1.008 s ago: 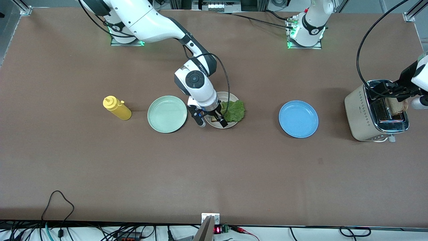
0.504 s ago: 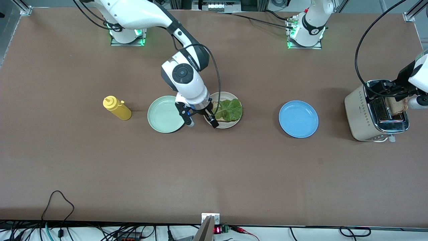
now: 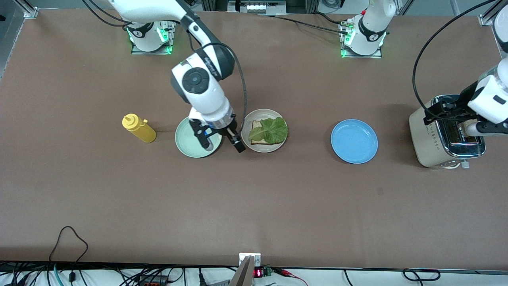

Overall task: Make sandwich in beige plate with both arms
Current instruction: 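Open the right gripper and withdraw it from the lettuce, then lower the left gripper into the toaster onto the bread slice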

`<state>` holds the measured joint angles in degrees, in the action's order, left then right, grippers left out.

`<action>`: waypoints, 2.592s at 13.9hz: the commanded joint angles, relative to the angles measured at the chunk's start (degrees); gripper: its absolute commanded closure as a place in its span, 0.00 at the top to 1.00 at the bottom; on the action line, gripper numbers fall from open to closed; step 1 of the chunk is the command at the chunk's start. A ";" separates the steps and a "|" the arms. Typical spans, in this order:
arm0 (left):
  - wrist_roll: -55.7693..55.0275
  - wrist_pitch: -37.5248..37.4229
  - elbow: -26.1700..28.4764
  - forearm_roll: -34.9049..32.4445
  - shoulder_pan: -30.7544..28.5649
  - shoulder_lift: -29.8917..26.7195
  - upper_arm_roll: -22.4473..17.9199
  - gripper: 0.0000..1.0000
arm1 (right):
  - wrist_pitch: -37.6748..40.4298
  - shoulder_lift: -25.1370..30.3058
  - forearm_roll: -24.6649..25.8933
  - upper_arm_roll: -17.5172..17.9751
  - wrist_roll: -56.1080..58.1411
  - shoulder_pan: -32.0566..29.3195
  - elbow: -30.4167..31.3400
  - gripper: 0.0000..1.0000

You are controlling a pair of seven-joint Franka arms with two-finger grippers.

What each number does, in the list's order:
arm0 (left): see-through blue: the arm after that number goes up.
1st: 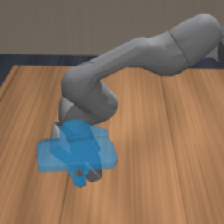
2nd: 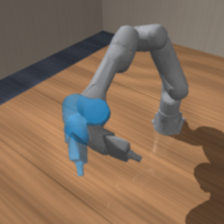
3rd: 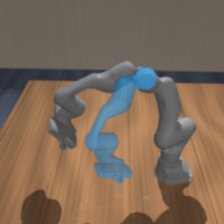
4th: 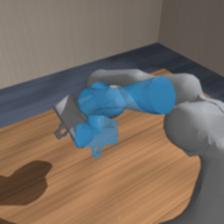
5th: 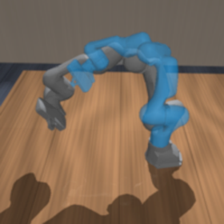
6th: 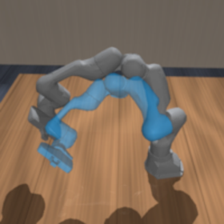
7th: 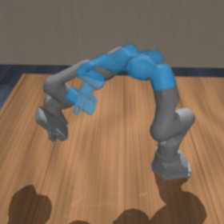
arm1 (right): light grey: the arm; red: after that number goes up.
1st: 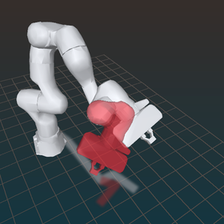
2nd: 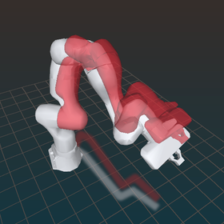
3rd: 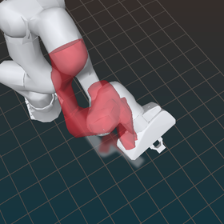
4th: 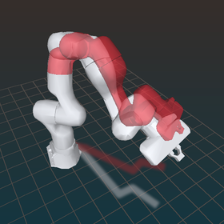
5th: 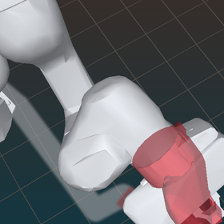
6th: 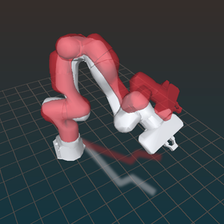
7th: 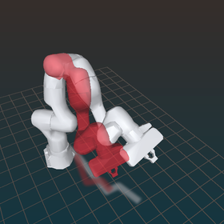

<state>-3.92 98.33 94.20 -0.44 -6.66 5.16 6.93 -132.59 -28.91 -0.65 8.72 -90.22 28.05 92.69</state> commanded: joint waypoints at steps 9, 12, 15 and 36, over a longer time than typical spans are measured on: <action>3.38 -1.73 -0.87 -0.62 -4.84 2.31 -0.86 1.00 | 23.49 18.97 -6.56 0.86 55.27 -20.91 3.29 1.00; 9.62 -1.30 -0.95 -0.53 -9.67 4.24 -0.78 1.00 | 31.49 23.19 -6.13 0.86 76.09 -28.73 2.94 1.00; 13.49 -1.38 -0.60 -0.53 -12.31 5.39 -0.86 1.00 | 37.30 26.79 -2.37 0.77 87.29 -34.18 2.42 1.00; 33.90 1.78 2.12 -2.20 -26.65 14.62 -0.87 1.00 | 49.80 24.43 2.75 -3.98 94.70 -34.03 -4.18 1.00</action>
<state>29.69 99.63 95.07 -1.66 -32.92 20.35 5.44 -84.24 -4.80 2.98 5.45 3.68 -6.41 89.16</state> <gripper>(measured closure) 0.000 0.000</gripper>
